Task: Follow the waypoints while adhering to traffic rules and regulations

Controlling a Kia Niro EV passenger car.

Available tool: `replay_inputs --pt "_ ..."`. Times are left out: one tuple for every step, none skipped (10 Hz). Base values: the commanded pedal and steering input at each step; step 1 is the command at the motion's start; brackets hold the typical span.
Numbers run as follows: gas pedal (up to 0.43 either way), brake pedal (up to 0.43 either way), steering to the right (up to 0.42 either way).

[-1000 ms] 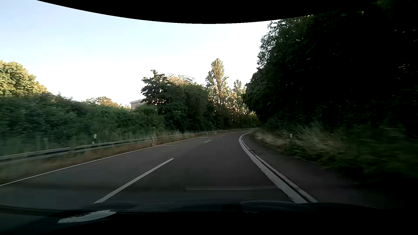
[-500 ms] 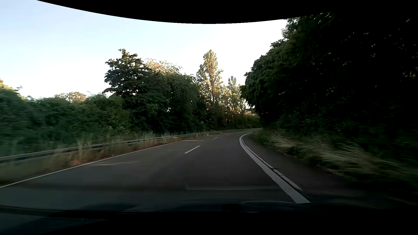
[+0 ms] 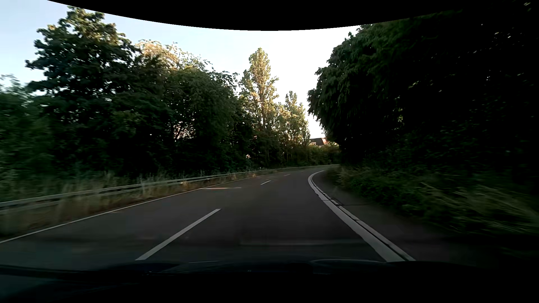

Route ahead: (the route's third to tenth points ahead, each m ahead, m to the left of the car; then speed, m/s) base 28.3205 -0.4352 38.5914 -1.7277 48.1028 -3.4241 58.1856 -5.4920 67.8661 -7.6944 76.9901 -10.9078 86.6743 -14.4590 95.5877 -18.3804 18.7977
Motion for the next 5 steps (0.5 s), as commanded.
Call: replay_inputs --pt "0.15 0.0 0.023" --pt "0.15 0.0 0.023" --pt "0.15 0.0 0.023" --pt "0.15 0.0 0.023" --pt "0.15 0.0 0.023"
